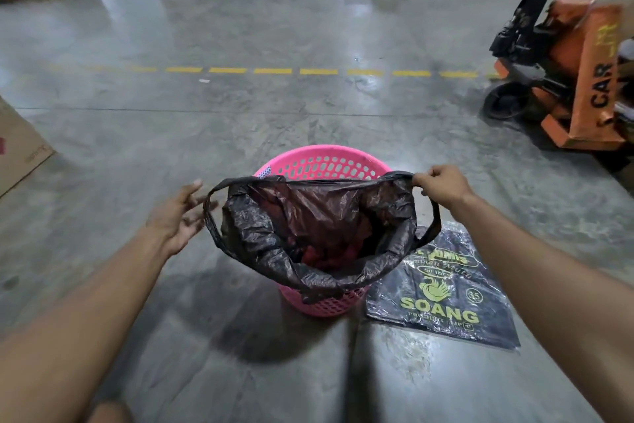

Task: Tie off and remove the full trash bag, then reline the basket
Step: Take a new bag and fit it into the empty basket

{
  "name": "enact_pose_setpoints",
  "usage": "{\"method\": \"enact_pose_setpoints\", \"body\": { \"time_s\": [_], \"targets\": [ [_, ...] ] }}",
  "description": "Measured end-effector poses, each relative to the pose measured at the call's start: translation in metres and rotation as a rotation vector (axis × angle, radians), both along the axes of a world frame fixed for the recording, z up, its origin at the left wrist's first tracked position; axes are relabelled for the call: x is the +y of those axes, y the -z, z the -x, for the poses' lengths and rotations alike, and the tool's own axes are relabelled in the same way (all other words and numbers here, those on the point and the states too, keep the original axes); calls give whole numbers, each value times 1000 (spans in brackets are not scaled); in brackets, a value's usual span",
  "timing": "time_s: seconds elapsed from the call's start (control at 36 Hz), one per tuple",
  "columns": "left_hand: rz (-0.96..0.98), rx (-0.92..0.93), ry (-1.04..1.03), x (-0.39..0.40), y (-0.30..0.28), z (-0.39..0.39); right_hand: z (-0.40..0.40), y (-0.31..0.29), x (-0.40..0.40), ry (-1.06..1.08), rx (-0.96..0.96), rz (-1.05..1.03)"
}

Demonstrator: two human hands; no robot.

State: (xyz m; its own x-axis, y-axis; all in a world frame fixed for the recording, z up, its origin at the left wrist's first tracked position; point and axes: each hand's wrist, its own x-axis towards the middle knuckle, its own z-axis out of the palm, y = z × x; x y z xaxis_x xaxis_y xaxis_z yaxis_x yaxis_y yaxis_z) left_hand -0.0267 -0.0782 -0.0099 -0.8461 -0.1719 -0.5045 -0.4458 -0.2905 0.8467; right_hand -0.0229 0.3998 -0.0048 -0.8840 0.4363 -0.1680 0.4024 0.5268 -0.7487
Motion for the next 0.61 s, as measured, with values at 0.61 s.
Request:
{"method": "enact_pose_setpoints", "body": {
  "time_s": [0.61],
  "targets": [
    [1721,687,731,101,-26,42,23,2,-54,-347,319,-364]
  ]
}}
